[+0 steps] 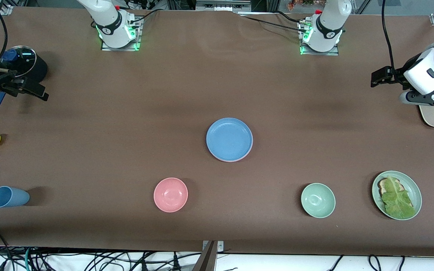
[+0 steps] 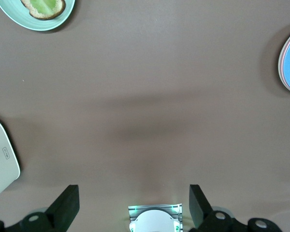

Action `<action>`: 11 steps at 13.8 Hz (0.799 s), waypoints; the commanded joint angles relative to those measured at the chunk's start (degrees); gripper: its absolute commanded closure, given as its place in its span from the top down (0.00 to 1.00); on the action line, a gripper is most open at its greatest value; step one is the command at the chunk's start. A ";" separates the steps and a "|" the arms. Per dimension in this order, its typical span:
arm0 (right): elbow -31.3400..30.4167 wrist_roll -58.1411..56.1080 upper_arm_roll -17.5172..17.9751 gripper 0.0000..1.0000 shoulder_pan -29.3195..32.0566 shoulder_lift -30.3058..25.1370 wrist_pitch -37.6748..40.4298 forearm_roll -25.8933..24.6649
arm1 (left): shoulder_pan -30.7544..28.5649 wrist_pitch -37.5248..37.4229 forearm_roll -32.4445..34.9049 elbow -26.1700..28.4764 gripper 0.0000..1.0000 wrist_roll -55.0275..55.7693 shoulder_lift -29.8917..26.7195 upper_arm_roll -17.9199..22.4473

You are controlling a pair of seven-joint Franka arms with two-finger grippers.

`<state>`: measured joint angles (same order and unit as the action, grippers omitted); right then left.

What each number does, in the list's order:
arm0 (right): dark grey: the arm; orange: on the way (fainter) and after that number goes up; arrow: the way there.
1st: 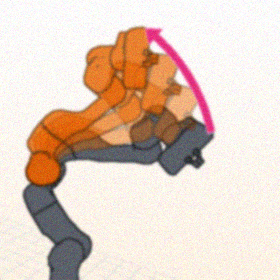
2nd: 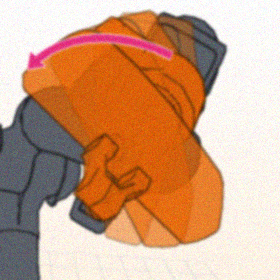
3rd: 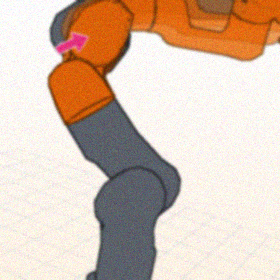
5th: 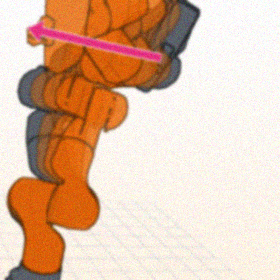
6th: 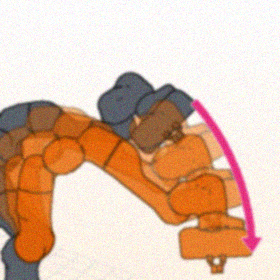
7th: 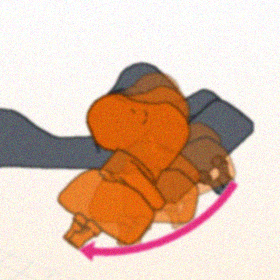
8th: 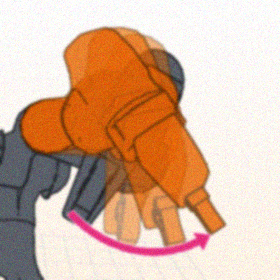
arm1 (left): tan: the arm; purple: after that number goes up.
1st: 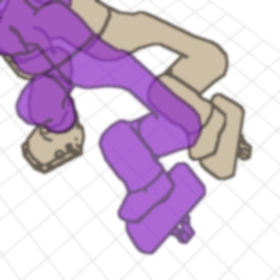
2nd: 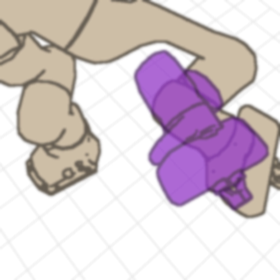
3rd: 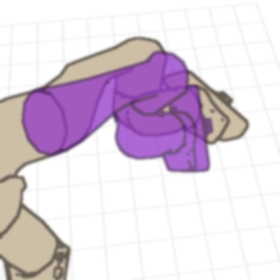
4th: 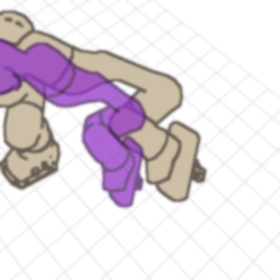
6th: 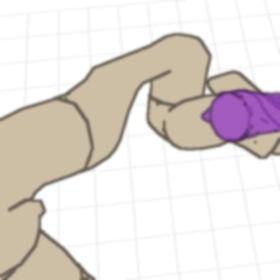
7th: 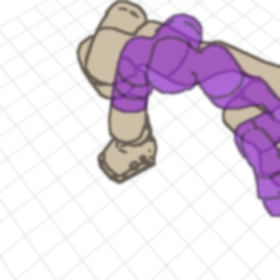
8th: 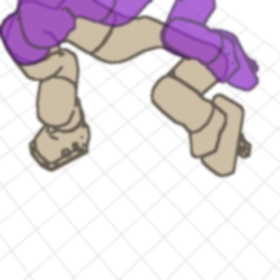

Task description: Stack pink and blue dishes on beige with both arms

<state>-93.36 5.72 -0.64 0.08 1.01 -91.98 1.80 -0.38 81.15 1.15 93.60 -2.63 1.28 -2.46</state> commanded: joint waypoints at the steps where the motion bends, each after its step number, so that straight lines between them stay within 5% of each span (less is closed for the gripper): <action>1: -5.93 -3.43 -2.17 1.00 -2.36 -4.69 -1.96 -0.65 | -0.59 0.85 -1.24 0.88 1.00 0.17 -0.84 -0.35; 5: -6.84 -4.92 -5.15 1.00 -4.47 -5.15 -2.50 -0.66 | -0.59 0.85 -1.24 0.88 1.00 0.17 -0.84 -0.27; 11: -6.31 -4.84 -4.81 1.00 -4.12 -4.62 -2.32 -0.74 | -0.59 0.85 -1.24 1.05 1.00 0.08 -0.93 -0.27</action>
<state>-98.42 1.53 -5.15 -3.34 -2.31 -93.78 1.79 -0.38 81.19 1.15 93.60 -2.63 1.28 -2.46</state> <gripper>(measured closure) 0.000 0.000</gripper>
